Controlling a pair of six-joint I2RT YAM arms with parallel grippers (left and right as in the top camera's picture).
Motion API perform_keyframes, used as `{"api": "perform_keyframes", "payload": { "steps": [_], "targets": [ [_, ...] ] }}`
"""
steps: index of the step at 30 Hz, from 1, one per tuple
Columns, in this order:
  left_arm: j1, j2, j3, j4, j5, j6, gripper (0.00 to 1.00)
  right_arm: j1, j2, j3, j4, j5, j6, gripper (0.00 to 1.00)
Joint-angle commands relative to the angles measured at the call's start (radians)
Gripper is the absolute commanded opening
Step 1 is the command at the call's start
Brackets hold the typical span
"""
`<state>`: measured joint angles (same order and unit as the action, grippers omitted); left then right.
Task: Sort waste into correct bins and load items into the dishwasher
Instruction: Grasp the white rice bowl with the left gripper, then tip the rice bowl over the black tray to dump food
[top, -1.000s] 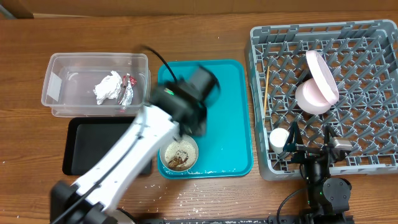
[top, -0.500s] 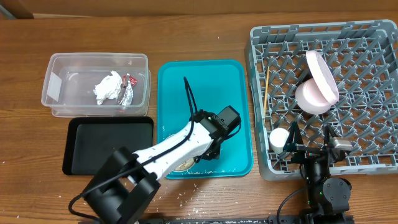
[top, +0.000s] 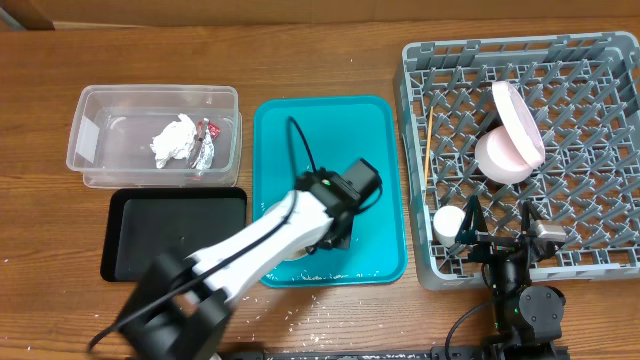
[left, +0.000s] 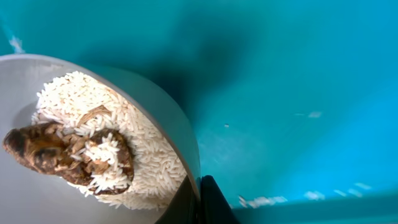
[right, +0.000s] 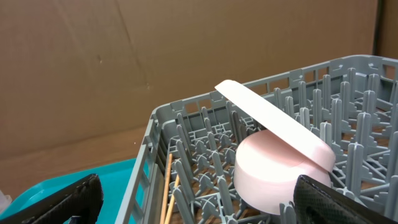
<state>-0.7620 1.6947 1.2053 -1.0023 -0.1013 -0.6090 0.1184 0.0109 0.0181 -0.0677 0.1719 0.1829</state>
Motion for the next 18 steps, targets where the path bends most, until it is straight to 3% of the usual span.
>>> {"api": "perform_keyframes", "payload": {
  "steps": [1, 3, 7, 9, 18],
  "targets": [
    [0.103, -0.221, 0.041, -0.031, 0.051, 0.055, 0.04, -0.002, -0.008, -0.010, 0.007, 0.000, 0.003, 1.00],
    [0.209, -0.293, 0.023, -0.057, 0.124, 0.100, 0.04, -0.002, -0.008, -0.010, 0.007, 0.000, 0.003, 1.00],
    [0.480, -0.362, -0.059, -0.059, 0.434, 0.272, 0.04, -0.002, -0.008, -0.010, 0.007, 0.000, 0.003, 1.00],
    [0.656, -0.367, -0.121, -0.042, 0.679, 0.429, 0.04, -0.002, -0.008, -0.010, 0.007, 0.000, 0.003, 1.00],
    [1.171, -0.366, -0.343, 0.012, 1.243, 0.858, 0.04, -0.002, -0.008, -0.010, 0.007, 0.000, 0.003, 1.00]
  ]
}}
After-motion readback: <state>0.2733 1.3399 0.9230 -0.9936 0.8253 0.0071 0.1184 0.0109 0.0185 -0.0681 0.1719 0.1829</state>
